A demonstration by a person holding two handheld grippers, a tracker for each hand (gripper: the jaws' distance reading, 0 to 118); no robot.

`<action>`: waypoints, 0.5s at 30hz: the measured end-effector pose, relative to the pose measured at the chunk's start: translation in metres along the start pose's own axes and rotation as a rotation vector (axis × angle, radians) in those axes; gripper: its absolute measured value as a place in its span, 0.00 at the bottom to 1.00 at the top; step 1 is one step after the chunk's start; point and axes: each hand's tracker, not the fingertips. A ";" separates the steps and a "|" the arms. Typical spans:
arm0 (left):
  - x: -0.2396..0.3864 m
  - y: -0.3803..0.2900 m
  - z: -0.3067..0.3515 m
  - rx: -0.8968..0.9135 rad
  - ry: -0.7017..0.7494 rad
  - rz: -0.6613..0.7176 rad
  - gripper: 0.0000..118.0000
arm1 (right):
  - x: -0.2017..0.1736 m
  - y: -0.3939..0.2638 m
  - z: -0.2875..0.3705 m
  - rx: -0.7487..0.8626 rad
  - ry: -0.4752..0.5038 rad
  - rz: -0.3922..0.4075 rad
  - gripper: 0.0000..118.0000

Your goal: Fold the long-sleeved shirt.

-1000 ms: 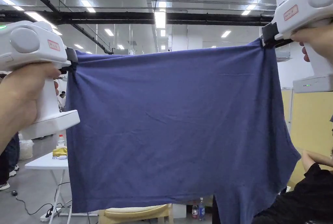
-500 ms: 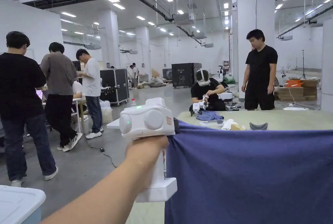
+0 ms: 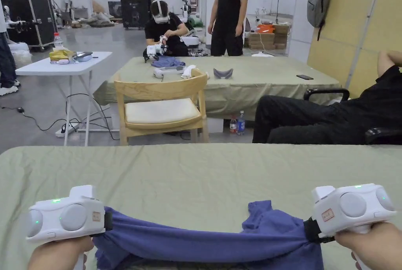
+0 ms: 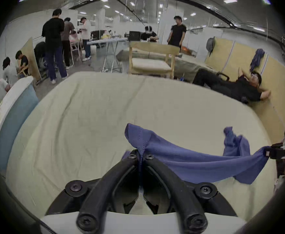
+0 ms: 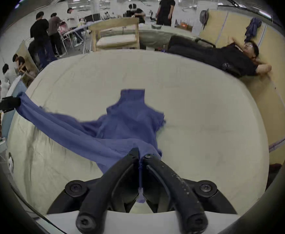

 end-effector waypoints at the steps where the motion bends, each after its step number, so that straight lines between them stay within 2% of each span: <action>1: -0.002 -0.008 0.005 -0.005 -0.002 -0.016 0.01 | 0.003 -0.012 0.004 -0.009 0.010 0.009 0.04; 7: -0.023 -0.054 0.067 -0.022 -0.048 -0.054 0.01 | 0.005 -0.091 0.049 -0.015 0.069 -0.003 0.04; 15: -0.050 -0.135 0.188 -0.033 -0.079 -0.070 0.01 | -0.020 -0.214 0.143 0.013 0.095 0.051 0.04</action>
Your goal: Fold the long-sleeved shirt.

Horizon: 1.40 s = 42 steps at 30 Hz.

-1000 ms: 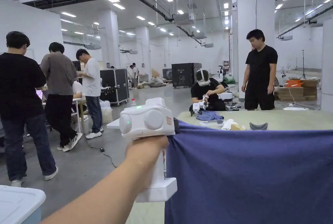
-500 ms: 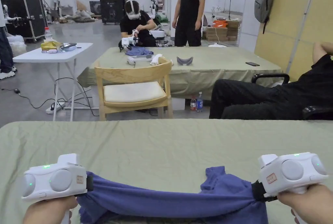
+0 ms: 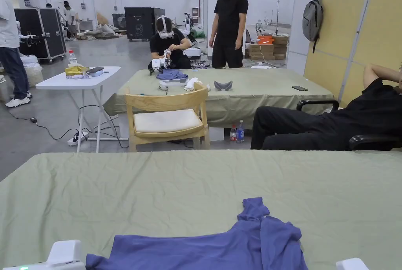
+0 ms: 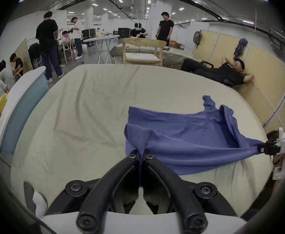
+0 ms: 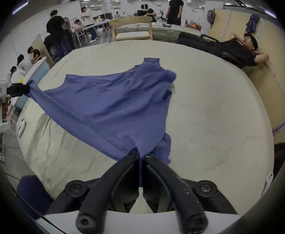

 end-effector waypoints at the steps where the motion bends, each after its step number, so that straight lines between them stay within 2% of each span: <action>1: -0.001 -0.013 0.012 -0.002 -0.001 -0.006 0.01 | -0.004 -0.013 0.008 -0.001 0.009 0.000 0.04; 8: -0.011 -0.112 0.079 -0.082 -0.012 -0.036 0.01 | -0.038 -0.109 0.056 -0.053 0.013 0.019 0.04; 13: -0.019 -0.168 0.099 -0.131 -0.015 -0.055 0.01 | -0.054 -0.157 0.065 -0.135 0.019 0.002 0.04; 17: -0.023 -0.191 0.100 -0.180 -0.016 -0.012 0.02 | -0.064 -0.180 0.055 -0.185 0.009 0.014 0.05; 18: -0.024 -0.193 0.099 -0.190 -0.019 0.005 0.16 | -0.066 -0.182 0.053 -0.191 0.006 0.007 0.11; 19: -0.025 -0.193 0.098 -0.202 -0.040 0.038 0.32 | -0.066 -0.184 0.050 -0.193 0.003 -0.008 0.28; 20: -0.026 -0.193 0.099 -0.204 -0.062 0.071 0.43 | -0.064 -0.184 0.049 -0.178 0.002 -0.042 0.28; 21: -0.025 -0.189 0.099 -0.194 -0.068 0.073 0.43 | -0.063 -0.184 0.049 -0.147 -0.040 -0.078 0.37; 22: -0.023 -0.187 0.100 -0.186 -0.065 0.074 0.78 | -0.061 -0.184 0.048 -0.108 -0.069 -0.085 0.70; 23: -0.021 -0.185 0.107 -0.157 -0.056 0.075 1.00 | -0.060 -0.183 0.051 -0.053 -0.107 -0.085 1.00; 25: -0.012 -0.174 0.116 -0.060 -0.084 0.080 0.91 | -0.059 -0.180 0.061 -0.003 -0.125 -0.134 0.94; 27: -0.001 -0.163 0.123 -0.055 -0.089 0.062 0.94 | -0.048 -0.171 0.062 0.045 -0.103 -0.224 0.95; 29: 0.004 -0.154 0.125 -0.045 -0.102 0.057 0.93 | -0.049 -0.164 0.064 0.048 -0.089 -0.260 0.96; 30: 0.008 -0.150 0.129 -0.047 -0.122 0.035 0.79 | -0.044 -0.154 0.073 0.040 -0.062 -0.279 0.80; 31: 0.016 -0.145 0.132 -0.025 -0.124 0.004 0.49 | -0.044 -0.149 0.075 0.054 -0.029 -0.312 0.53; 32: 0.023 -0.141 0.134 -0.004 -0.096 -0.024 0.06 | -0.046 -0.143 0.074 0.081 -0.025 -0.329 0.13; 33: 0.030 -0.140 0.132 0.019 -0.059 -0.039 0.05 | -0.049 -0.138 0.072 0.080 -0.041 -0.311 0.03; 34: 0.032 -0.134 0.135 0.050 -0.041 -0.025 0.05 | -0.044 -0.131 0.068 0.125 -0.078 -0.290 0.03; 35: 0.035 -0.127 0.134 0.038 -0.092 -0.019 0.05 | -0.043 -0.118 0.061 0.150 -0.081 -0.258 0.03; 36: 0.036 -0.122 0.132 0.026 -0.164 -0.006 0.05 | -0.041 -0.103 0.053 0.165 -0.048 -0.235 0.10; 37: 0.039 -0.121 0.128 0.032 -0.190 0.034 0.05 | -0.037 -0.082 0.041 0.174 -0.017 -0.234 0.29; 38: 0.041 -0.118 0.126 0.040 -0.180 0.037 0.05 | -0.038 -0.064 0.037 0.191 -0.014 -0.250 0.57; 39: 0.043 -0.114 0.123 0.047 -0.173 0.030 0.05 | -0.035 -0.038 0.023 0.212 0.001 -0.268 0.97; 40: 0.045 -0.111 0.120 0.056 -0.168 0.022 0.05 | -0.033 -0.017 0.012 0.218 -0.006 -0.274 1.00; 41: 0.045 -0.109 0.112 0.076 -0.149 0.002 0.05 | -0.027 0.013 -0.006 0.300 0.008 -0.264 1.00; 42: 0.045 -0.104 0.106 0.089 -0.136 -0.003 0.05 | -0.014 0.041 -0.027 0.299 -0.027 -0.284 1.00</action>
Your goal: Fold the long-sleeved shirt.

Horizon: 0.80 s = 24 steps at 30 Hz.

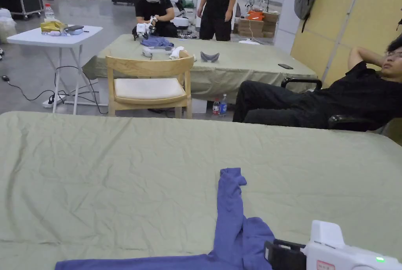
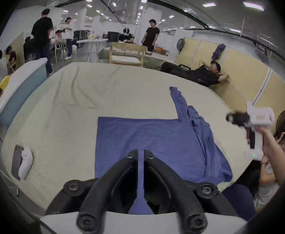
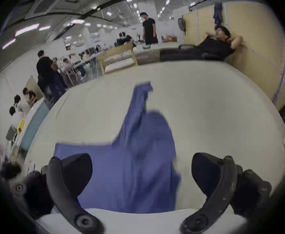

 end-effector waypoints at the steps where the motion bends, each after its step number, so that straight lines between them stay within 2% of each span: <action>1: -0.001 0.004 -0.007 0.007 0.011 -0.001 0.05 | 0.000 0.019 -0.026 0.015 0.017 0.006 1.00; 4: -0.002 0.018 -0.039 0.034 0.046 0.030 0.05 | -0.011 0.089 -0.123 0.021 -0.002 0.023 1.00; 8: -0.007 0.036 -0.079 0.090 0.083 0.032 0.05 | -0.023 0.151 -0.241 -0.106 -0.056 0.014 1.00; 10: -0.016 0.043 -0.089 0.124 0.081 0.107 0.05 | -0.025 0.163 -0.288 -0.137 -0.081 0.032 1.00; 12: -0.031 0.044 -0.105 0.123 0.040 0.188 0.05 | -0.026 0.175 -0.320 -0.153 -0.103 0.003 1.00; 15: -0.039 0.044 -0.114 0.132 0.037 0.180 0.05 | -0.021 0.169 -0.364 -0.193 -0.116 -0.092 1.00; 18: -0.048 0.038 -0.115 0.121 -0.009 0.184 0.05 | -0.018 0.159 -0.386 -0.255 -0.131 -0.087 0.99; 20: -0.052 0.030 -0.116 0.093 -0.066 0.259 0.05 | -0.020 0.154 -0.384 -0.317 -0.138 -0.055 0.86; 21: -0.052 0.026 -0.112 0.094 -0.051 0.259 0.05 | -0.021 0.154 -0.374 -0.287 -0.166 0.032 0.75; 22: -0.052 0.023 -0.109 0.094 -0.045 0.255 0.05 | -0.021 0.156 -0.368 -0.297 -0.167 0.044 0.65; 23: -0.051 0.020 -0.106 0.094 -0.041 0.253 0.05 | -0.020 0.158 -0.359 -0.285 -0.173 0.035 0.43; 24: -0.051 0.018 -0.100 0.093 -0.040 0.248 0.05 | -0.015 0.169 -0.346 -0.277 -0.174 0.023 0.12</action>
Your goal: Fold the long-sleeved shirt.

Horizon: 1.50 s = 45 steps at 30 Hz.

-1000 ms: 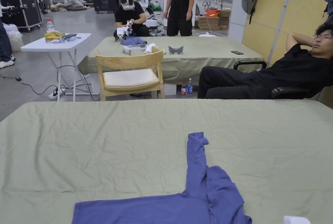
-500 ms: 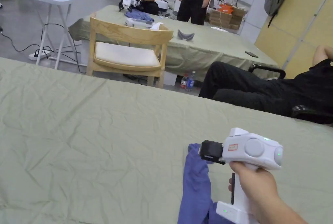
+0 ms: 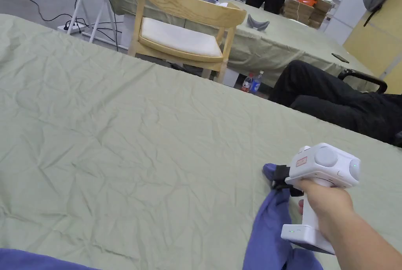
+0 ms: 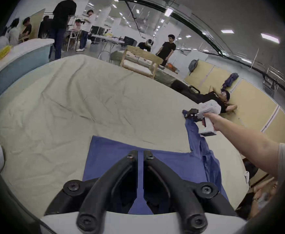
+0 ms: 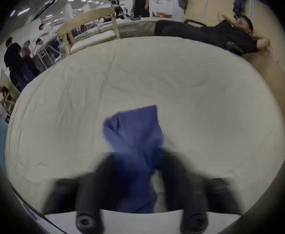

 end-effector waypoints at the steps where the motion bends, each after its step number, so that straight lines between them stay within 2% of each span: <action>1: 0.001 -0.001 0.006 0.000 0.002 -0.001 0.05 | 0.002 -0.001 0.016 0.036 0.022 -0.013 0.12; 3: 0.004 -0.002 0.018 0.004 -0.001 -0.007 0.05 | 0.004 -0.005 0.046 0.067 0.074 0.024 0.12; 4: 0.007 -0.003 0.028 0.012 -0.002 -0.013 0.05 | 0.005 -0.007 0.073 0.091 0.091 0.075 0.12; 6: 0.012 -0.004 0.046 0.025 -0.006 -0.021 0.05 | 0.001 -0.024 0.118 0.154 0.072 0.144 0.12; 9: 0.020 -0.008 0.073 0.037 -0.012 -0.034 0.05 | -0.003 -0.062 0.184 0.161 0.092 0.230 0.12; 12: 0.025 -0.014 0.093 0.035 -0.012 -0.037 0.05 | -0.006 -0.115 0.226 0.127 0.112 0.209 0.12; 14: 0.024 -0.017 0.105 0.032 -0.004 -0.022 0.05 | -0.008 -0.163 0.240 0.071 0.123 0.141 0.12; 16: 0.026 -0.019 0.114 0.028 0.005 -0.003 0.05 | -0.009 -0.206 0.239 0.033 0.095 0.083 0.12; 19: 0.030 -0.021 0.131 0.028 0.008 -0.003 0.05 | -0.014 -0.271 0.226 -0.061 -0.017 0.084 0.12; 21: 0.032 -0.022 0.145 0.031 0.005 -0.015 0.05 | -0.011 -0.307 0.219 -0.124 0.012 0.014 0.12; 23: 0.034 -0.023 0.156 0.029 0.009 -0.022 0.05 | -0.011 -0.336 0.218 -0.151 -0.004 0.013 0.12; 26: 0.031 -0.028 0.170 0.022 0.013 -0.026 0.05 | -0.009 -0.365 0.223 -0.147 -0.007 -0.011 0.12; 30: 0.030 -0.037 0.181 0.013 0.013 -0.028 0.05 | -0.008 -0.367 0.230 -0.133 0.001 -0.051 0.12; 34: 0.030 -0.047 0.183 -0.004 0.010 -0.017 0.05 | -0.008 -0.364 0.216 -0.159 0.006 -0.023 0.16; 35: 0.031 -0.049 0.184 -0.007 0.014 -0.013 0.05 | -0.007 -0.363 0.216 -0.169 0.013 -0.016 0.18; 36: 0.031 -0.050 0.185 -0.013 0.017 -0.009 0.05 | -0.003 -0.360 0.216 -0.175 0.026 -0.022 0.27; 37: 0.031 -0.051 0.187 -0.015 0.019 -0.006 0.05 | 0.000 -0.357 0.222 -0.182 0.063 -0.041 0.41; 38: 0.030 -0.053 0.189 -0.017 0.020 -0.004 0.05 | 0.004 -0.355 0.235 -0.164 0.102 -0.066 0.62; 39: 0.031 -0.054 0.191 -0.019 0.022 -0.012 0.05 | 0.006 -0.356 0.255 -0.090 0.106 -0.078 0.85; 40: 0.031 -0.056 0.193 -0.019 0.022 -0.022 0.05 | 0.007 -0.358 0.273 -0.002 0.100 -0.055 0.99; 42: 0.029 -0.062 0.197 -0.023 0.030 -0.048 0.05 | 0.006 -0.370 0.315 0.136 0.146 0.050 1.00; 45: 0.020 -0.072 0.195 -0.052 0.033 -0.069 0.05 | 0.010 -0.394 0.362 0.182 0.217 0.043 1.00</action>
